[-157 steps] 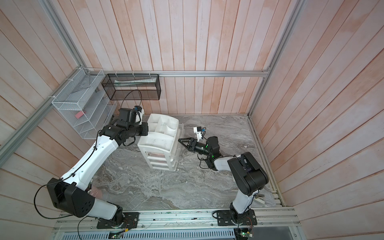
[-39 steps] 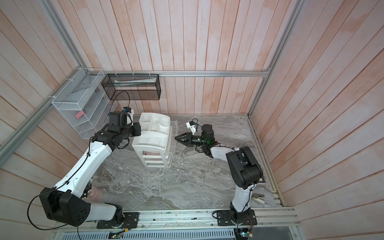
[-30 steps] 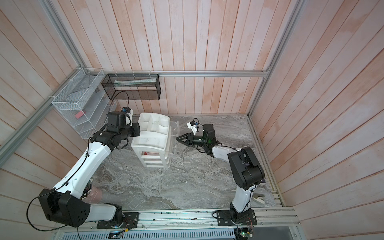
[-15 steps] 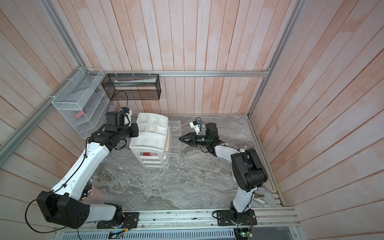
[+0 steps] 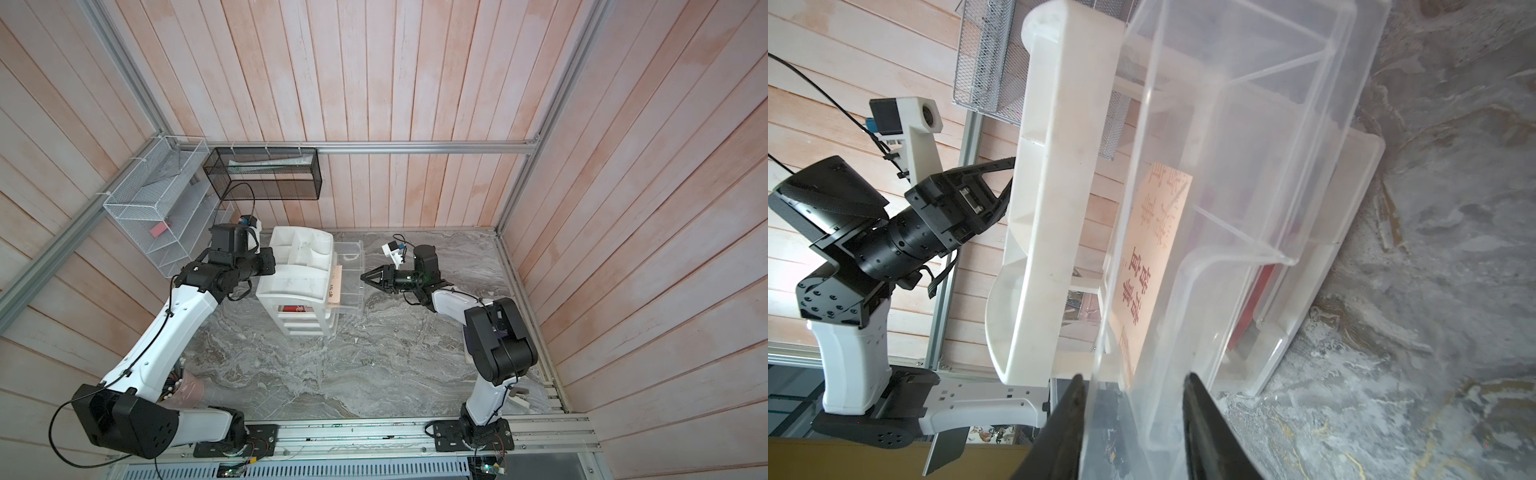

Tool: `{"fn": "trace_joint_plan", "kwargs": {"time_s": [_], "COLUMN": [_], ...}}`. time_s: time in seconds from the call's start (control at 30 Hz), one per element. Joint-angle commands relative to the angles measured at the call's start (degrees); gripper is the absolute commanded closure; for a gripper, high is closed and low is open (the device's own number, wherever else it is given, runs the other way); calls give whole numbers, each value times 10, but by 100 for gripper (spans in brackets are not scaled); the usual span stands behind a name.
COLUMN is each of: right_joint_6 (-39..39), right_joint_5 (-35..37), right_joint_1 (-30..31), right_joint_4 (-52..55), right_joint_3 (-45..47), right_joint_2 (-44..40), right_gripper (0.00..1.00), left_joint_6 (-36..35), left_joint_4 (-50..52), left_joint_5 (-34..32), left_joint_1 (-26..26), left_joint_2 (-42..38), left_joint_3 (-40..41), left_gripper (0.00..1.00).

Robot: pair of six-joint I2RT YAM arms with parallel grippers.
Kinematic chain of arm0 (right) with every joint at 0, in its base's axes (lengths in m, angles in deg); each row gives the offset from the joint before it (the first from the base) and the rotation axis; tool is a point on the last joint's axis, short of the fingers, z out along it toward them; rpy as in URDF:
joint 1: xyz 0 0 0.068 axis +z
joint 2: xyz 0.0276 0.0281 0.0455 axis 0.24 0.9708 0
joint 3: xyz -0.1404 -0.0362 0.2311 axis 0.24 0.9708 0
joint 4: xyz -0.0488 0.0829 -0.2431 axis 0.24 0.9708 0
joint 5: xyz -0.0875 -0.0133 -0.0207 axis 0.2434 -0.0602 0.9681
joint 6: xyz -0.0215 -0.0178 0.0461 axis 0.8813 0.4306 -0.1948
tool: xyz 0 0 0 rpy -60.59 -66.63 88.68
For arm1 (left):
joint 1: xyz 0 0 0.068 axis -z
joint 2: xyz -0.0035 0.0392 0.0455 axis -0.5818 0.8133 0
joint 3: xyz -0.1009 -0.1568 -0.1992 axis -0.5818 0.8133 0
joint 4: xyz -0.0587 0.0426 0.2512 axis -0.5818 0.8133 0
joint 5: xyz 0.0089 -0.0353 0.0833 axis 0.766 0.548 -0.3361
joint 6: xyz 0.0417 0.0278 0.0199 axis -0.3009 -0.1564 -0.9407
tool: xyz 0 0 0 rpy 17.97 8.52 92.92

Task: Take the postcards out of the drawer
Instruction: Open the drawer in the storage box.

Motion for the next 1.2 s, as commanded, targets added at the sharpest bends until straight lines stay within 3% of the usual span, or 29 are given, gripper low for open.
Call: {"fn": "trace_joint_plan", "kwargs": {"time_s": [0.0,0.93,1.17], "right_joint_6": [52,54,85], "right_joint_5": [11,20,40], "right_joint_1": [-22,-30,-30], "right_joint_4": [5,20,70], "right_joint_3": [1,-2,-26], "right_joint_2": [-23,-28,-32], "right_gripper": [63,62,56], "left_joint_6": [-23,43,46], "left_joint_4": [6,-5,-20], "left_joint_5": [-46,-11,-11], "left_joint_1": [-15,-14,-14], "left_joint_2": [-21,-27,-34], "left_joint_3": [-22,-3,16], "left_gripper": [100,100,100]}}
